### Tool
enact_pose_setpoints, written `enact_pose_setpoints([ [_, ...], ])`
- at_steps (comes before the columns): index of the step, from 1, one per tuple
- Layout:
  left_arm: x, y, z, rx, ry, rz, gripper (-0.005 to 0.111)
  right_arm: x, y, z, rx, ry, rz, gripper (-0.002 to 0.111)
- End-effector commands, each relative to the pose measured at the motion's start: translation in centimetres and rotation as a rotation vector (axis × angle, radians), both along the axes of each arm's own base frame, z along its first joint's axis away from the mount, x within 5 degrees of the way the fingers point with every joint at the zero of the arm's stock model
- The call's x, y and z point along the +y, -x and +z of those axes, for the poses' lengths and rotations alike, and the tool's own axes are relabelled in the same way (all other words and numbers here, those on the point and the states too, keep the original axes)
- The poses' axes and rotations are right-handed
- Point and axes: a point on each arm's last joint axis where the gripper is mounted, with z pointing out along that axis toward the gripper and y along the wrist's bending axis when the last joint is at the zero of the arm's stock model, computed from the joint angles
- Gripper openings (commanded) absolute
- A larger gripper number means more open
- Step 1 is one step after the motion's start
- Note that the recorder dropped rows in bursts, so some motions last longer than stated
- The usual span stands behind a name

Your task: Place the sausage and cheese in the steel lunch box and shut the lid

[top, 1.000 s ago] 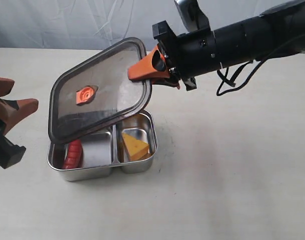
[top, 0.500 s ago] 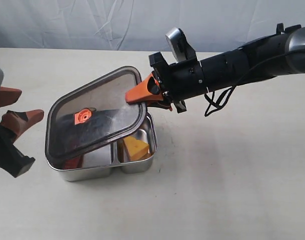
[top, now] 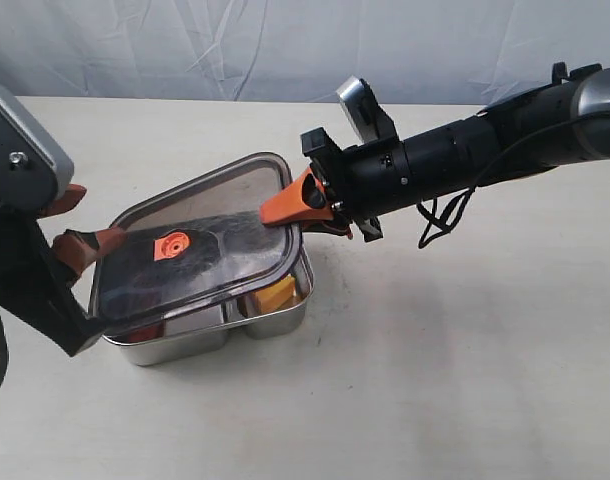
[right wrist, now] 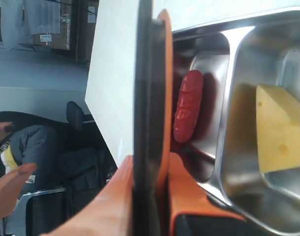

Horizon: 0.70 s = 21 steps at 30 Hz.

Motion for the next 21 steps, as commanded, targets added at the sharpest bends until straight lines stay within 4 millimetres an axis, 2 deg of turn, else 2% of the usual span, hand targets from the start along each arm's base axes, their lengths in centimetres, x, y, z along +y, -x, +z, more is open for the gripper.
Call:
enact_pose_setpoints([
  [1,-0.6,-0.5,-0.9,0.019,-0.044,-0.012,0.045,-0.5,0.3,-0.7,-0.037,0.059,0.045,-0.001],
  [5,-1.2,-1.0,-1.9,0.054,-0.082,-0.022,0.044,-0.5,0.2,-0.8,-0.044,0.069,0.035,-0.001],
  [7,-1.7,-1.3,-2.6,0.073,-0.101,-0.035,0.040,-0.5,0.0,-1.0,-0.049,0.085,0.018,-0.001],
  [12,-2.7,-2.0,-4.3,0.127,-0.145,-0.061,0.017,-0.6,-0.2,-1.1,-0.036,0.102,-0.008,-0.001],
  [14,-2.9,-2.2,-4.9,0.146,-0.157,-0.063,0.013,-0.6,0.0,-1.0,-0.031,0.096,0.004,-0.001],
  [17,-3.2,-2.3,-5.5,0.167,-0.177,-0.064,0.015,-0.7,-0.2,-1.0,-0.051,0.120,0.029,-0.001],
  [21,-3.4,-2.4,-5.6,0.169,-0.164,-0.078,0.025,-0.8,-0.5,-0.8,-0.070,0.179,0.053,-0.001],
])
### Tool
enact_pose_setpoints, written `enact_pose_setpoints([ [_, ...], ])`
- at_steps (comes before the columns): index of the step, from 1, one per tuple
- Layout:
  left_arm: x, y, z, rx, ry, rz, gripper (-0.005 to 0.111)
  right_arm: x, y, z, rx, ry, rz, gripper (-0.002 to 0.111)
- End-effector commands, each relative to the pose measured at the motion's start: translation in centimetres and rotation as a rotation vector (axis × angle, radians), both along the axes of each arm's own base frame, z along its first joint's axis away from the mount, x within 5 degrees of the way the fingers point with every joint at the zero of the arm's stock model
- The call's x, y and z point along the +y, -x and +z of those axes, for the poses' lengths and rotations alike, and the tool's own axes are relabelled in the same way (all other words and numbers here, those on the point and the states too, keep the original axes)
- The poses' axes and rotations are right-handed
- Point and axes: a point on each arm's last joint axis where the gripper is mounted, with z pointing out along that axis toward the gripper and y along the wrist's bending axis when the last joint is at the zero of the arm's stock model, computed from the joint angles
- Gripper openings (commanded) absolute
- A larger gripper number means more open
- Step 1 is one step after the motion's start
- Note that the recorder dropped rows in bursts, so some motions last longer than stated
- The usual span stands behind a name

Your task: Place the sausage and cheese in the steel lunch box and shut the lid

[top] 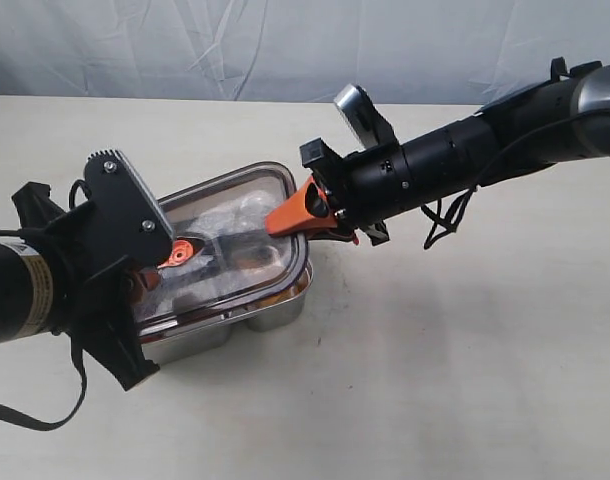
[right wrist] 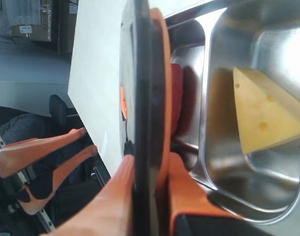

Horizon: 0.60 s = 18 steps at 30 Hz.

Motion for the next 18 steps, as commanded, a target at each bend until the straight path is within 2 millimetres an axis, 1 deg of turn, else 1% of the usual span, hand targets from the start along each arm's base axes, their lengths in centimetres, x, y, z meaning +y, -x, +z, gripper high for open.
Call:
enact_pose_setpoints([
  [1,-0.4,0.0,-0.2,0.006,0.022,-0.018,0.027,-0.5,-0.7,-0.3,-0.063,0.111,0.028,-0.001],
  [3,-0.4,0.0,-0.2,0.006,0.027,-0.022,0.029,-0.4,-1.0,0.0,-0.081,0.118,0.027,-0.001],
  [11,-0.5,0.0,-0.1,0.005,0.032,-0.026,0.029,-0.2,-2.0,0.8,-0.132,0.160,0.038,-0.001],
  [14,-0.5,0.0,-0.1,0.004,0.034,-0.027,0.029,-0.2,-2.3,0.6,-0.130,0.189,0.052,-0.001],
  [18,-0.5,0.0,-0.1,0.004,0.036,-0.029,0.029,-0.1,-2.5,-0.3,-0.107,0.200,0.056,-0.001],
])
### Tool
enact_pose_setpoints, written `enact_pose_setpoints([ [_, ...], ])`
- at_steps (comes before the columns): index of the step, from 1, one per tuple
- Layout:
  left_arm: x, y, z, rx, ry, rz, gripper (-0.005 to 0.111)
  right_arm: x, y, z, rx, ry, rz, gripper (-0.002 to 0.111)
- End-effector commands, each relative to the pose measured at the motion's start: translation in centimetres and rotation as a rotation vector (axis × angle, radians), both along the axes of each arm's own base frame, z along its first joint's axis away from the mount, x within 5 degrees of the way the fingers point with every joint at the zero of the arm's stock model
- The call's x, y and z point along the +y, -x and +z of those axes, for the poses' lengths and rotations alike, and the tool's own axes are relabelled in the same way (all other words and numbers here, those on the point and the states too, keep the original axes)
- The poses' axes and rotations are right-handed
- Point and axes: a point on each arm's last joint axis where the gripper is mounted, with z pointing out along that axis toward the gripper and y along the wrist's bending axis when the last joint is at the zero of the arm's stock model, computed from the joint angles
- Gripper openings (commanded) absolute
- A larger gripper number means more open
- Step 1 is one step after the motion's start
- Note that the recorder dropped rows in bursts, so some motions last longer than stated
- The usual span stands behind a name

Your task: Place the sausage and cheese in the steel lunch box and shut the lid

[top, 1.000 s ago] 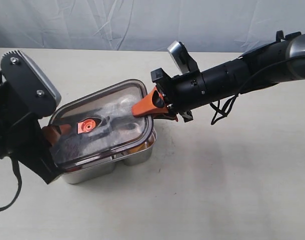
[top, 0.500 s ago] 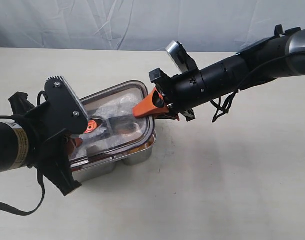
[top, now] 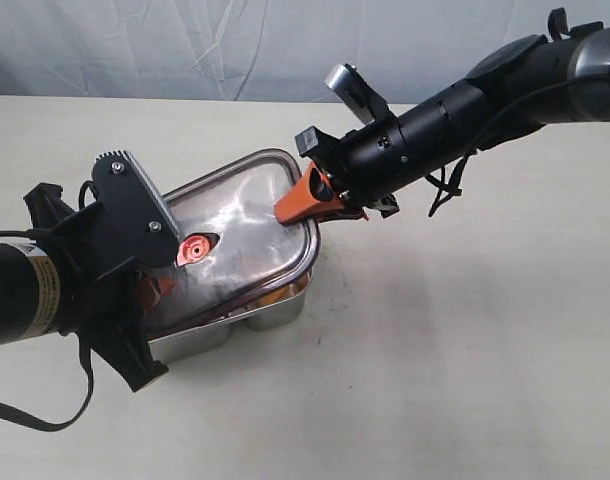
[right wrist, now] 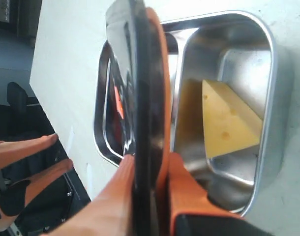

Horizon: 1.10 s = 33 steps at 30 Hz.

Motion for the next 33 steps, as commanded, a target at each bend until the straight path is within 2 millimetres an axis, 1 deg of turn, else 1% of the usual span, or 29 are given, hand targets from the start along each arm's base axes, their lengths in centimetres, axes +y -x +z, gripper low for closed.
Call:
enact_pose_setpoints([
  [1,-0.1,0.1,-0.1,0.005,0.008,-0.002,0.029,-0.5,-0.5,-1.7,-0.014,0.075,0.003,-0.001],
  [5,-0.1,0.1,-0.1,0.005,0.008,-0.002,0.029,-0.2,-0.6,-1.5,0.005,0.044,-0.024,-0.001],
  [9,-0.1,0.0,-0.1,0.006,0.006,-0.001,0.029,0.5,-1.0,-0.4,0.058,-0.069,-0.086,-0.001],
  [13,-0.1,0.0,-0.1,0.006,0.003,0.002,0.029,0.7,-1.3,0.3,0.080,-0.082,-0.100,-0.001],
  [18,-0.1,0.0,-0.1,0.006,0.002,0.002,0.029,0.6,-1.4,0.4,0.156,-0.083,-0.145,-0.001],
  [23,0.2,0.0,-0.2,0.007,-0.019,0.016,0.029,0.0,-1.3,1.4,0.233,-0.184,-0.109,-0.001],
  [26,0.2,0.0,-0.2,0.001,-0.024,0.010,0.029,0.2,-1.2,2.1,0.235,-0.262,-0.081,-0.001],
  [28,0.2,0.0,-0.2,0.001,-0.024,0.010,0.029,0.4,-1.3,2.4,0.236,-0.304,-0.100,-0.001],
  [33,0.2,0.0,-0.2,-0.002,-0.034,0.011,0.029,0.5,-1.5,2.7,0.191,-0.346,-0.095,-0.001],
])
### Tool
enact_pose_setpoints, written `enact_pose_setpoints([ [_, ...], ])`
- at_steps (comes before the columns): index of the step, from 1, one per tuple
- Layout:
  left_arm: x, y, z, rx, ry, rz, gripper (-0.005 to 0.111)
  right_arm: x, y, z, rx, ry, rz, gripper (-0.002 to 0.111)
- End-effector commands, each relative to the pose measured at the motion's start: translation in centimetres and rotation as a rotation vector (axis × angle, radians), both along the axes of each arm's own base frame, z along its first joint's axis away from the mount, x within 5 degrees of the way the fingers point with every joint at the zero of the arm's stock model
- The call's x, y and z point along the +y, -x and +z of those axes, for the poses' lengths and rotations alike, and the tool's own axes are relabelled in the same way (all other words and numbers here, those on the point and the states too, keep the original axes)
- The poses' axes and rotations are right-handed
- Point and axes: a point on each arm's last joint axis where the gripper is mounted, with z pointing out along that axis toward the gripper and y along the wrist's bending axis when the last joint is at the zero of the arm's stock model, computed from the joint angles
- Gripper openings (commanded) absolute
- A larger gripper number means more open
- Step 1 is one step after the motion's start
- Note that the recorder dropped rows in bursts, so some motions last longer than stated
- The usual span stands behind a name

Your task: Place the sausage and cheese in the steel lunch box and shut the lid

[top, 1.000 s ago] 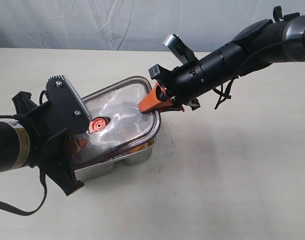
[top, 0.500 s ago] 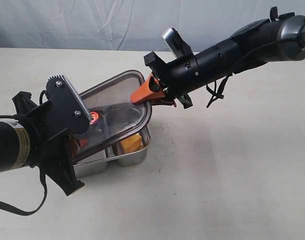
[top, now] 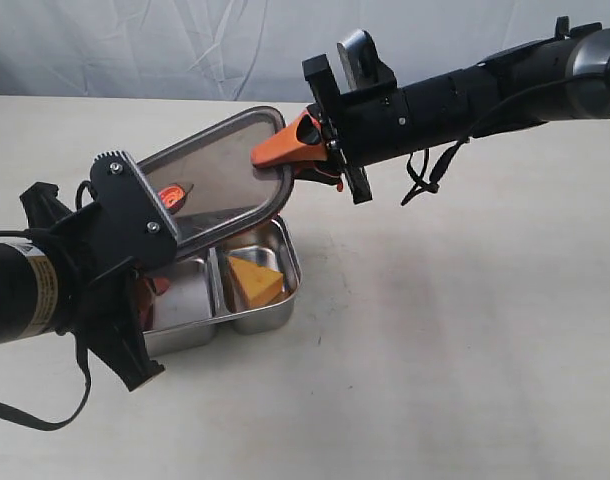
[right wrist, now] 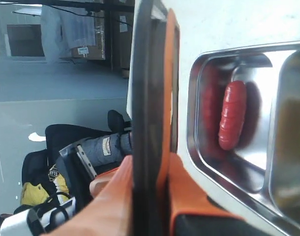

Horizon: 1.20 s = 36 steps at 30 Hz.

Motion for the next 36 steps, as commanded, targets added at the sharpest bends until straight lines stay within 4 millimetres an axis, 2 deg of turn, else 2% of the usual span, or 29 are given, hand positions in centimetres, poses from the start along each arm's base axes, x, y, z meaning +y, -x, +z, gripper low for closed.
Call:
enact_pose_setpoints([
  [1,0.1,0.0,-0.1,-0.005,-0.023,0.001,0.029,0.0,-0.1,0.3,-0.047,-0.036,0.014,-0.001],
  [3,0.1,0.0,-0.1,-0.005,-0.028,0.003,0.029,-0.2,0.1,-0.6,-0.053,0.017,0.053,-0.001],
  [10,0.2,-0.3,0.1,-0.035,-0.008,0.037,0.029,1.0,0.1,-3.0,0.000,0.003,0.056,-0.001],
  [18,1.0,-0.9,0.4,-0.095,-0.041,0.123,0.029,1.0,0.3,-3.4,0.002,0.025,0.074,-0.001],
  [22,1.3,-1.0,0.5,-0.112,-0.067,0.150,0.029,1.0,0.4,-2.4,-0.021,0.015,0.074,-0.001],
  [27,1.3,-1.1,0.5,-0.118,-0.054,0.165,0.029,0.8,0.7,0.0,-0.071,-0.017,0.067,-0.001],
  [36,1.6,-1.2,0.6,-0.132,-0.078,0.182,0.029,1.6,1.4,0.2,-0.072,-0.022,0.090,-0.001],
])
